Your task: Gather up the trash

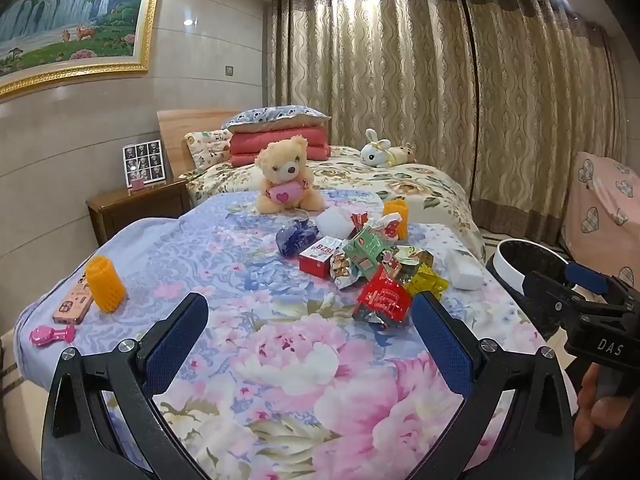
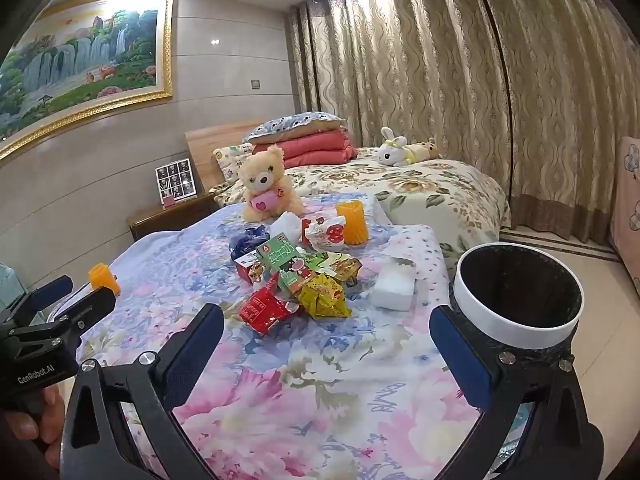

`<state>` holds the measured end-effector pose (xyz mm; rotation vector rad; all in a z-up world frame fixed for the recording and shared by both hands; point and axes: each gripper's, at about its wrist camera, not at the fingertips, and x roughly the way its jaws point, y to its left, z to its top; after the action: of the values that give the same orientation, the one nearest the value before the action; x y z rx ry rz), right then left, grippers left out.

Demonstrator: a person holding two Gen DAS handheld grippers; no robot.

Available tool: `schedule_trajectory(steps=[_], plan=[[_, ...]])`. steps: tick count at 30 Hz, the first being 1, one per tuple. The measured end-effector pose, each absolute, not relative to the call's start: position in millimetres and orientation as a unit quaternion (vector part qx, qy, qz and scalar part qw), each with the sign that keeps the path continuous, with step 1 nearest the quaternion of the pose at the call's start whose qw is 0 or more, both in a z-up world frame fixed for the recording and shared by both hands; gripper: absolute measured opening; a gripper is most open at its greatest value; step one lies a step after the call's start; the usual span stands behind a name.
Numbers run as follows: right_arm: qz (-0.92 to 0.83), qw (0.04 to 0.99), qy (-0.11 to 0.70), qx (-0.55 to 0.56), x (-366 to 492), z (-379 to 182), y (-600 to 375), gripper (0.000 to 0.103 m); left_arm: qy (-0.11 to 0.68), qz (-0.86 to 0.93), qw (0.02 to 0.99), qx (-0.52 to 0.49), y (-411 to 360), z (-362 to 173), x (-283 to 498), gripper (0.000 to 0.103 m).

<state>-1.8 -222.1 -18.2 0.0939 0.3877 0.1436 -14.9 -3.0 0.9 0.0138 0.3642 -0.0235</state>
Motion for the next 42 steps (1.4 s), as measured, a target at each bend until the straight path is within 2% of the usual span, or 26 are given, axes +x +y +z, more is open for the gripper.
schedule_trajectory(steps=[42], plan=[[0.076, 0.973, 0.211, 0.063, 1, -25, -223, 0.103, 0.195, -0.019, 0.981, -0.001, -2, -10, -8, 0.103]])
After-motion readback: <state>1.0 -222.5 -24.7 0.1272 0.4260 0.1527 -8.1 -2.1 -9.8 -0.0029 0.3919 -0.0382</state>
